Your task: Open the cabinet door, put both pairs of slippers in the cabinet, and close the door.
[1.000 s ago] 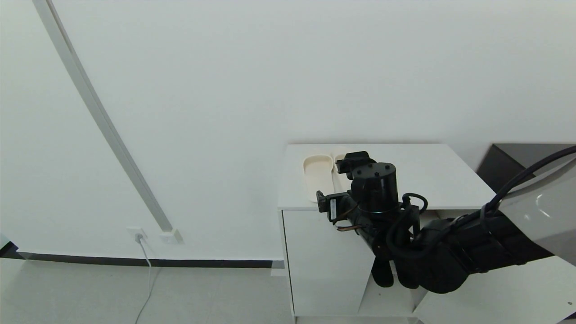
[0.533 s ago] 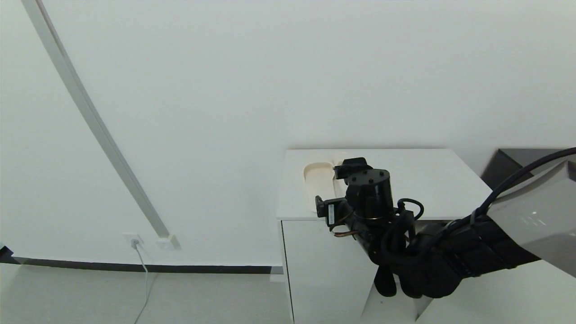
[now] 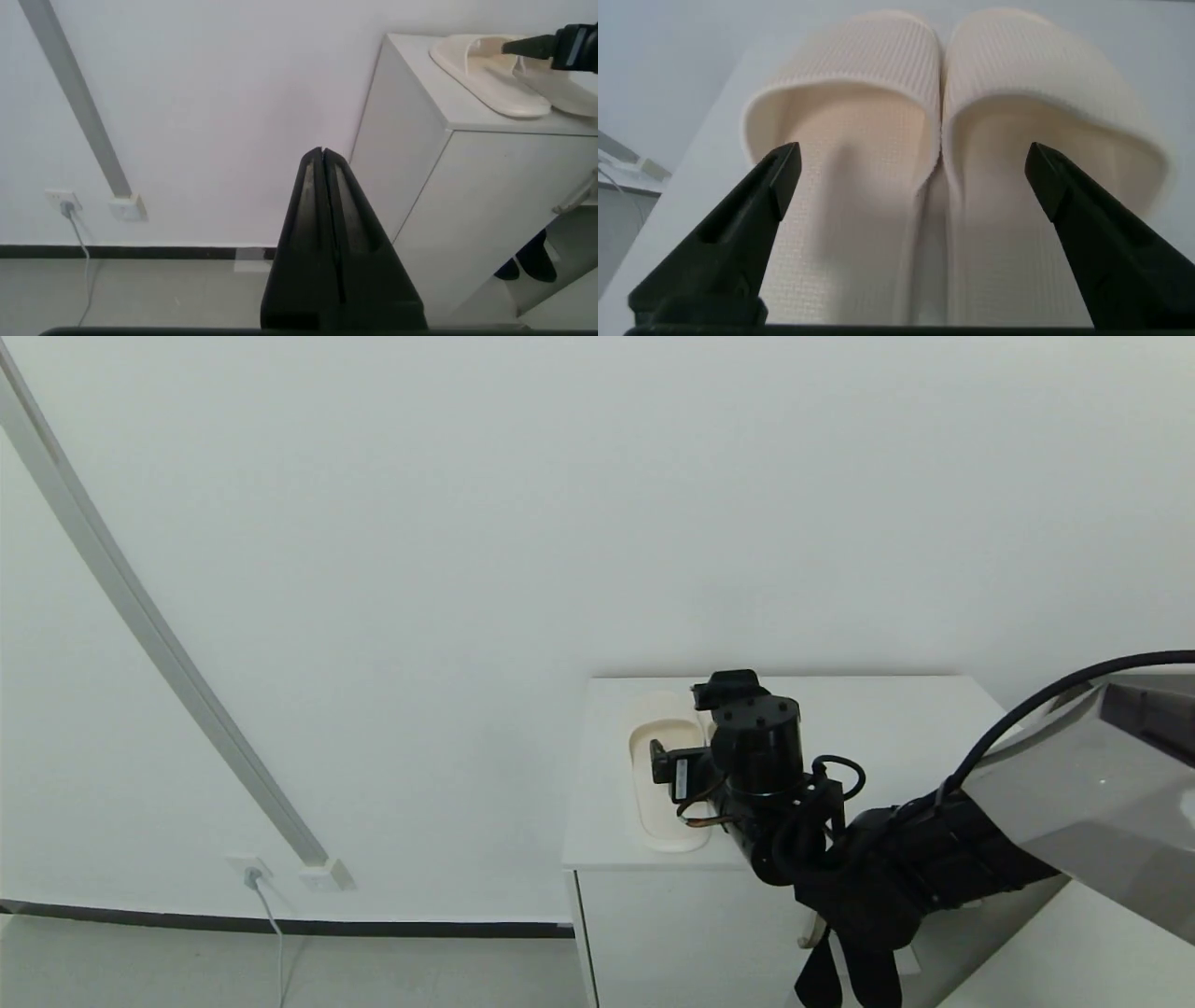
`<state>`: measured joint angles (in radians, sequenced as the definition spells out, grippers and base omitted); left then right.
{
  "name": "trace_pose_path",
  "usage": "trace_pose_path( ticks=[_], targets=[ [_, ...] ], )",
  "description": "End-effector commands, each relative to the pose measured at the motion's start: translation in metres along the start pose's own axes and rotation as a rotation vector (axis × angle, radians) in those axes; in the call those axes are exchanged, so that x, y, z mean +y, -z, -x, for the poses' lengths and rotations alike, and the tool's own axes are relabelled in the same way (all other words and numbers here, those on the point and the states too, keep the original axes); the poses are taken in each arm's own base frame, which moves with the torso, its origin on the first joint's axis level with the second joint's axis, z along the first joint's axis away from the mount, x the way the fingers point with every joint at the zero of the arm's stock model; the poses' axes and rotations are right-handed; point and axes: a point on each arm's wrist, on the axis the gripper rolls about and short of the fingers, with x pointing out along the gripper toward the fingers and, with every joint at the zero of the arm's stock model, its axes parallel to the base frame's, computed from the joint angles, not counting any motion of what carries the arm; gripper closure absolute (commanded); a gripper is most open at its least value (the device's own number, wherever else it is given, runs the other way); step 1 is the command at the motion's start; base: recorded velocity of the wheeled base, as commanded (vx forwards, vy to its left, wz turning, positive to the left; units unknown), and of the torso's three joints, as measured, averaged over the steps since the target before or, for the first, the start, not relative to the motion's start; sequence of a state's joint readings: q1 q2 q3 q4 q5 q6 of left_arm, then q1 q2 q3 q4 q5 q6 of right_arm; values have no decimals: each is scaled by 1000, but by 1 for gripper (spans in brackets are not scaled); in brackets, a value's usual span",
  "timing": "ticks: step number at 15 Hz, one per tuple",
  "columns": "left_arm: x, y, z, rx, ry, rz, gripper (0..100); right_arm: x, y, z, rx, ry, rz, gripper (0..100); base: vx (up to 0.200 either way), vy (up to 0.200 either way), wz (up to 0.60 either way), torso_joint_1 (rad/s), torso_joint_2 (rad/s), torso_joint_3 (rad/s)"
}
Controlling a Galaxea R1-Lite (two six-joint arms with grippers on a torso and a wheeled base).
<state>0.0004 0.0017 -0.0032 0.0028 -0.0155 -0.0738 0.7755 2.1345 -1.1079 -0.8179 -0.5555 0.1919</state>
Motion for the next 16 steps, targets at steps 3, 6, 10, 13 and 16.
trace_pose_path(
  ticks=[3,6,10,13,16],
  targets=[
    [0,0,0,2,-1,0,100,5,19,-14,22,3,15,0,0,0,0,0,0,0],
    [0,0,0,0,-1,1,100,2,22,-29,16,25,9,0,0,0,0,0,0,0],
    [0,0,0,0,-1,1,100,-6,20,-45,5,13,0,0,0,0,0,0,0,0],
    [0,0,0,-1,-3,1,100,-11,11,-54,-8,29,9,0,0,0,0,0,0,0],
    [0,0,0,0,-3,1,100,-14,5,-63,-18,44,4,0,0,0,0,0,0,0]
  ],
)
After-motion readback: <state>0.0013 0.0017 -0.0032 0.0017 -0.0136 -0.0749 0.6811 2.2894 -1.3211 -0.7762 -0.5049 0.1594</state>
